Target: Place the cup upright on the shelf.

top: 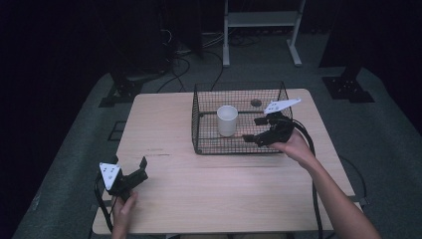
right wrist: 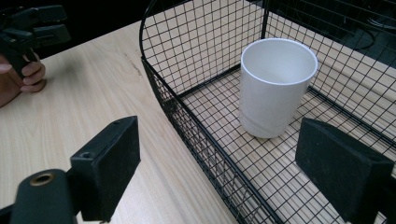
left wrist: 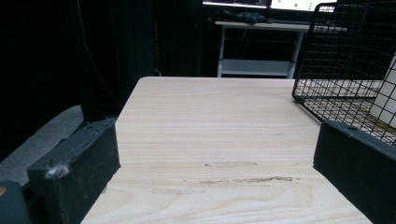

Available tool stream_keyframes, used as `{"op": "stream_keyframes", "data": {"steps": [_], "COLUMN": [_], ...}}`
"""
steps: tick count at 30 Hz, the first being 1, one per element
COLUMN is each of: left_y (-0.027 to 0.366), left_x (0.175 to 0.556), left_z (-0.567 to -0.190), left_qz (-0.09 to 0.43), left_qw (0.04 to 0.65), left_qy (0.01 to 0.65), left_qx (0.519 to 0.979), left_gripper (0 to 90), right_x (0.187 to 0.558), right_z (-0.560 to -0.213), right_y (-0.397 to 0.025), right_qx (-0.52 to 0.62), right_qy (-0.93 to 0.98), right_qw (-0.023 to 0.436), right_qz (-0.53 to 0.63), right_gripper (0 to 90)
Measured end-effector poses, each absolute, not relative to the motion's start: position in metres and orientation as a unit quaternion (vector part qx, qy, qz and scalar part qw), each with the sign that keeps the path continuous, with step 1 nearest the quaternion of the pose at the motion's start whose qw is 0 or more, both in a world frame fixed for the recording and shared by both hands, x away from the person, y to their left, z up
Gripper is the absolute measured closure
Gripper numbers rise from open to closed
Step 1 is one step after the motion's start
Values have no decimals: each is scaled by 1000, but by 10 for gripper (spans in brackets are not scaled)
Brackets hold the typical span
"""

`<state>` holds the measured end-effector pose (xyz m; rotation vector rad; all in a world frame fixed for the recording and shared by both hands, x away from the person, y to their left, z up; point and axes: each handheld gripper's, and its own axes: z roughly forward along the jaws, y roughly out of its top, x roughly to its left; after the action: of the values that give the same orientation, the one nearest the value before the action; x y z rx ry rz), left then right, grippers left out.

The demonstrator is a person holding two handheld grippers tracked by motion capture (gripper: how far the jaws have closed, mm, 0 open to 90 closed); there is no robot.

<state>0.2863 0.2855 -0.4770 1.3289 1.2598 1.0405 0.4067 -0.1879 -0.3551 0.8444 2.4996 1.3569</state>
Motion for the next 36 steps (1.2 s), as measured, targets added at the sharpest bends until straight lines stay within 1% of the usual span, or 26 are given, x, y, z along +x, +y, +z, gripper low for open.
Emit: {"op": "stream_keyframes", "data": {"steps": [16,36], "left_y": [286,285], "left_x": [286,286], "left_z": [-477,-477], "left_qz": [429,429], "left_qw": [496,495], "left_qy": [520,520], "left_qx": [548,548], "left_gripper": [0,0], "right_x": [394,380], "right_z": [-368,-383], "right_y": [-189,-205], "right_qx": [273,276], "right_qy": [845,845], "right_qw": [75,69], "right_qz": [453,452], "right_gripper": [132,133]}}
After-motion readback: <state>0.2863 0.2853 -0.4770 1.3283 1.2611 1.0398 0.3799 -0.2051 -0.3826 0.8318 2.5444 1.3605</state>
